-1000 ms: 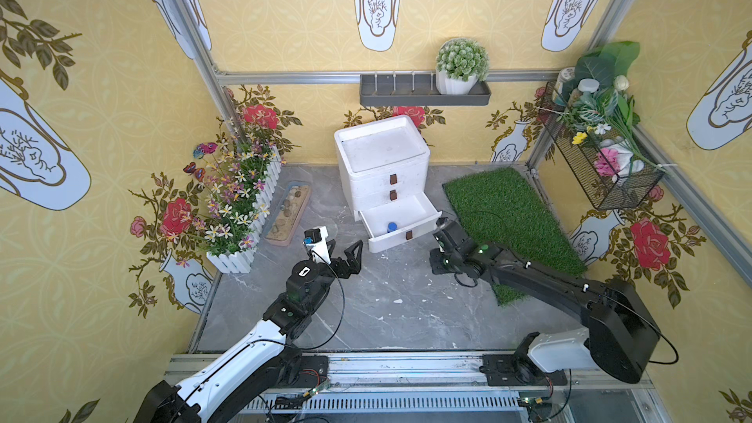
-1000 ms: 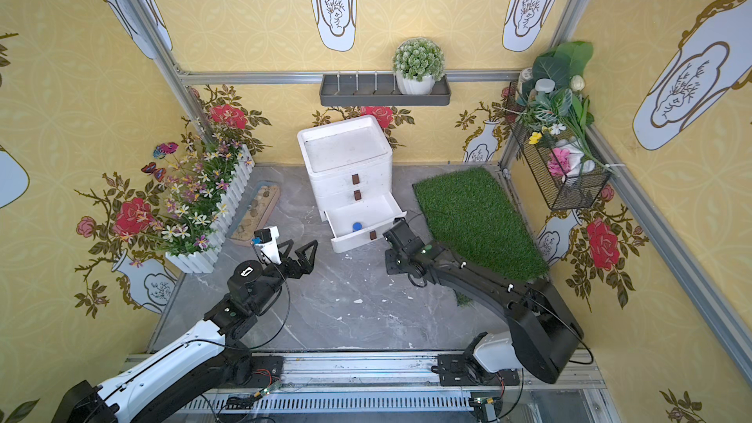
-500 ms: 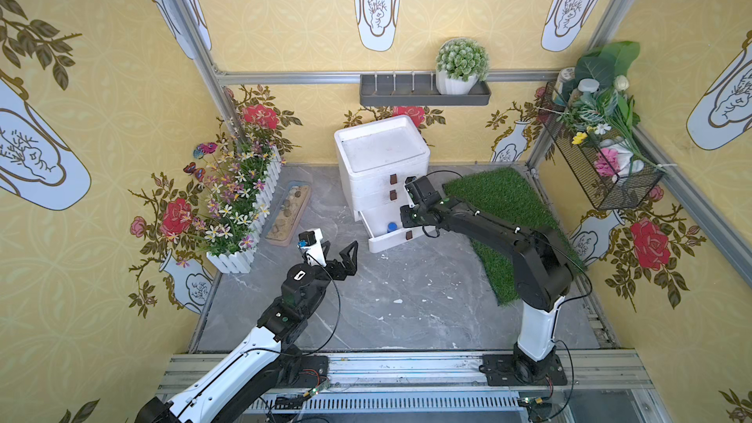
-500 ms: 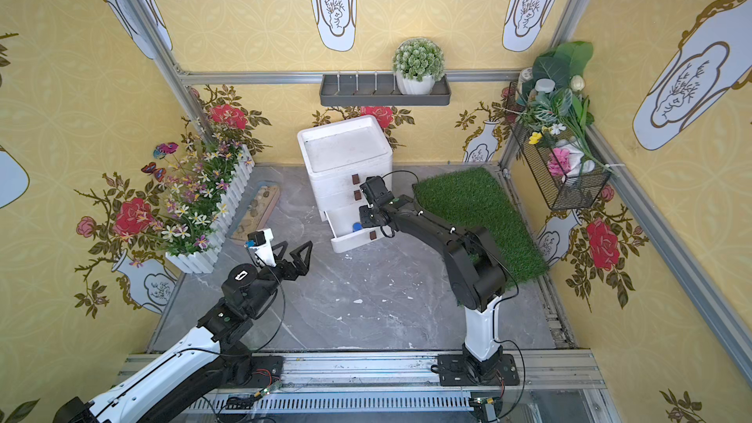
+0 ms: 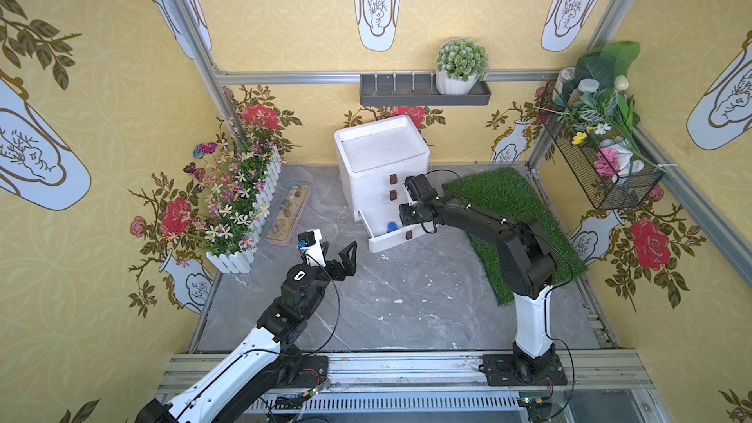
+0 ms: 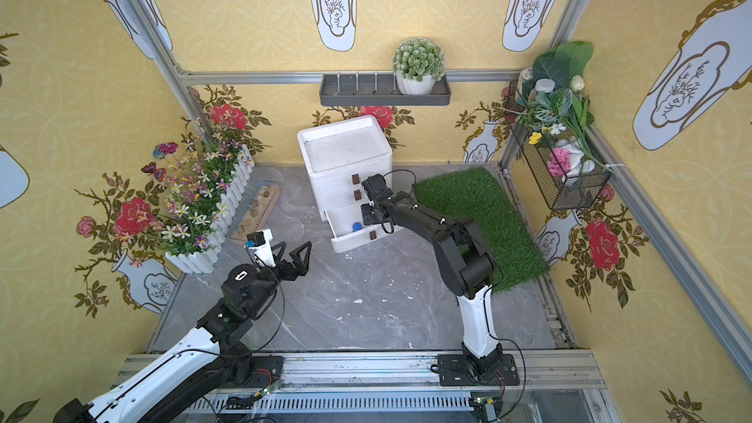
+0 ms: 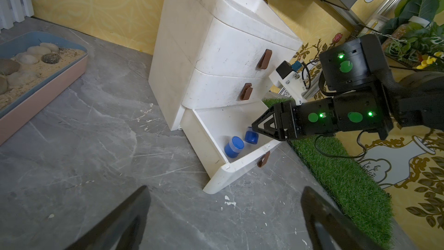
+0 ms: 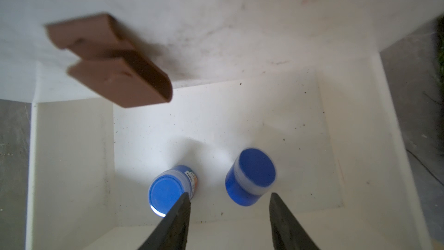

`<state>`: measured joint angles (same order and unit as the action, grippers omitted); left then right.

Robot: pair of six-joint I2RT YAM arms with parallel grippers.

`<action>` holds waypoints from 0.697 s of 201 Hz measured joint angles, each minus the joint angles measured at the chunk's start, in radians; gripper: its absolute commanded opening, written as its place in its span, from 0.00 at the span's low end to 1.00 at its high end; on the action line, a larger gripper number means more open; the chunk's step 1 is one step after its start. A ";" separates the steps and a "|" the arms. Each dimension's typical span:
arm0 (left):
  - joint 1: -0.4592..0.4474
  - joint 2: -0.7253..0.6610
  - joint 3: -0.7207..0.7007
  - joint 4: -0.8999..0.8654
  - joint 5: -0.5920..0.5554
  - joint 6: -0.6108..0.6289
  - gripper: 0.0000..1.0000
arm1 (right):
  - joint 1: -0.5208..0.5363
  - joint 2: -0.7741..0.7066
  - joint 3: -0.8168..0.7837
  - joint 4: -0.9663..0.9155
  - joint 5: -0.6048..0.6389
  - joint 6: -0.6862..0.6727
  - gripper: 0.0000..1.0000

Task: Put the paint cans in the drawer according to color
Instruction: Place the paint can in the drawer, then close the drawer of the storage box.

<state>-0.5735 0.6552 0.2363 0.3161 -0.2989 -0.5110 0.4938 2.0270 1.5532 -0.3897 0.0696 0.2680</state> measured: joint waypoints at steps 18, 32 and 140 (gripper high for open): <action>0.000 -0.005 0.000 -0.005 0.000 0.000 1.00 | 0.009 -0.049 -0.026 0.008 0.013 0.000 0.53; 0.000 -0.013 -0.002 -0.008 0.000 0.000 1.00 | 0.028 -0.140 -0.104 0.053 0.019 -0.006 0.50; 0.001 0.003 -0.030 0.018 0.000 -0.016 1.00 | 0.005 -0.401 -0.834 0.636 -0.248 0.101 0.43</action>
<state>-0.5724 0.6582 0.2062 0.3344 -0.2985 -0.5270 0.4988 1.6260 0.7193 0.2462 -0.1780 0.3695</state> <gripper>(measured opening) 0.997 0.437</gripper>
